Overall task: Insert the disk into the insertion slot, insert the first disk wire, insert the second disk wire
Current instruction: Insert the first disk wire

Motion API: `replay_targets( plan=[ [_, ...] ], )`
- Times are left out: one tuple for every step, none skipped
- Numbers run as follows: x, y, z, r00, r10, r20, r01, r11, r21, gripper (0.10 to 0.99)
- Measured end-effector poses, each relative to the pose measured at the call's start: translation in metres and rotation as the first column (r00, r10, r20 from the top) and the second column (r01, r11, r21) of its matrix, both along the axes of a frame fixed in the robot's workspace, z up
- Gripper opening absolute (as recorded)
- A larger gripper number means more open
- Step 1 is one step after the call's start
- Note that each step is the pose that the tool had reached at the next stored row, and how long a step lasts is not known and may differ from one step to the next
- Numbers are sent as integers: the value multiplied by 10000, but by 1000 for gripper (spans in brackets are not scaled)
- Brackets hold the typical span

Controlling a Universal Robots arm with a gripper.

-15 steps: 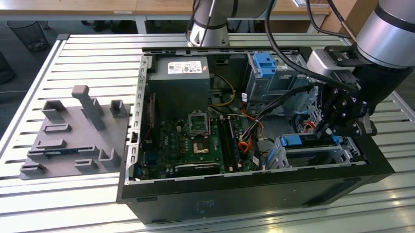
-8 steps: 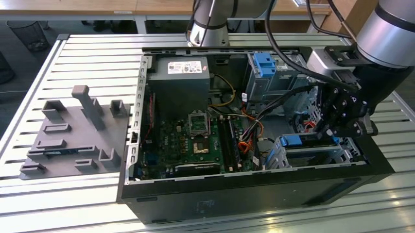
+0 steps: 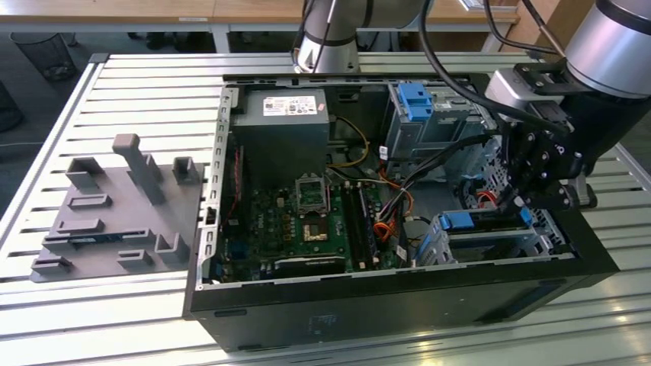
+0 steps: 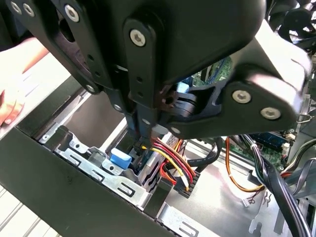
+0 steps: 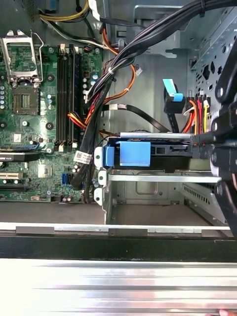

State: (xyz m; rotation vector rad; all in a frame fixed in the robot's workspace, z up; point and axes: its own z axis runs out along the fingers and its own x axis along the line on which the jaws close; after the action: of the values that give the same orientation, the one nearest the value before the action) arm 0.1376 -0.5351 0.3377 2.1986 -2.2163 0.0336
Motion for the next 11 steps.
replay_targets(
  plan=[
    [0, 0, 3, 10000, 0, -1, 0, 10000, 1, 165],
    [0, 0, 7, 10000, 0, -1, 0, 10000, 1, 106],
    [0, 0, 12, 10000, 0, -1, 0, 10000, -1, 106],
    [0, 0, 16, 10000, 0, -1, 0, 10000, 0, 106],
    [0, 0, 21, 10000, 0, -1, 0, 10000, -1, 106],
    [0, 0, 25, 10000, 0, -1, 0, 10000, -1, 106],
    [0, 0, 30, 10000, 0, -1, 0, 10000, -1, 106],
    [0, 0, 35, 10000, 0, -2, 0, 10000, 0, 106],
    [0, 0, 42, 10000, 0, -5, 0, 10000, -2, 106],
    [0, 0, 47, 10000, 0, -7, 0, 10000, -1, 106],
    [0, 0, 51, 10000, 0, -8, 0, 10000, 0, 106]
  ],
)
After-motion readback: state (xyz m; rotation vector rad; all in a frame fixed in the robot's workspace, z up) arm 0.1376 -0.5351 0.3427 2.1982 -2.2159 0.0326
